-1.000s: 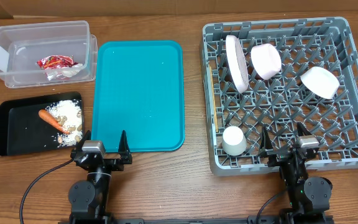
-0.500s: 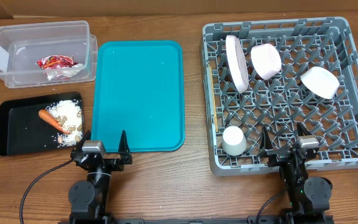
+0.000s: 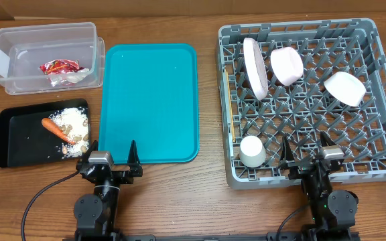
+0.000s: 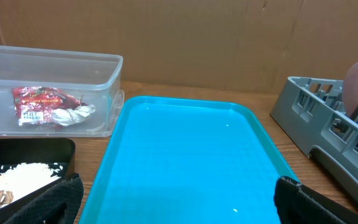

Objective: Sort waste into correct bins and load items into the dishwasher

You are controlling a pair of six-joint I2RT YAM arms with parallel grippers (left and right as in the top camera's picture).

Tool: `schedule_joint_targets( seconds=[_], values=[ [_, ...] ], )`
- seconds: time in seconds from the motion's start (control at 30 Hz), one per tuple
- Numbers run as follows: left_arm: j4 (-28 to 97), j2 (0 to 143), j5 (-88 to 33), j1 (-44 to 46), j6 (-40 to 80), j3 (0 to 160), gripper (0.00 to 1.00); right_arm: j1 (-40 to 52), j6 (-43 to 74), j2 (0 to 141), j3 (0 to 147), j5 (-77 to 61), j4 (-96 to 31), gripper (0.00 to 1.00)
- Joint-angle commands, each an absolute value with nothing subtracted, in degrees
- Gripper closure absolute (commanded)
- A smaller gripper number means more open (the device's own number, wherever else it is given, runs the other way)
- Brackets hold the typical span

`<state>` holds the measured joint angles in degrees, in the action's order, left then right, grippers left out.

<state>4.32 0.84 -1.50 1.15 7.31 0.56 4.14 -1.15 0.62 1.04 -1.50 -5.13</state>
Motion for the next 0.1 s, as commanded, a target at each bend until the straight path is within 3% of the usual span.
schedule_joint_targets(
  seconds=[0.0, 0.07],
  values=[
    [4.3, 0.3, -2.4, 1.1, 6.4, 0.3, 0.0, 4.1, -1.3, 0.2, 0.5, -1.5, -4.7, 0.0],
    [4.3, 0.3, -2.4, 1.1, 6.4, 0.3, 0.0, 4.1, -1.3, 0.2, 0.5, -1.5, -4.7, 0.0]
  ],
)
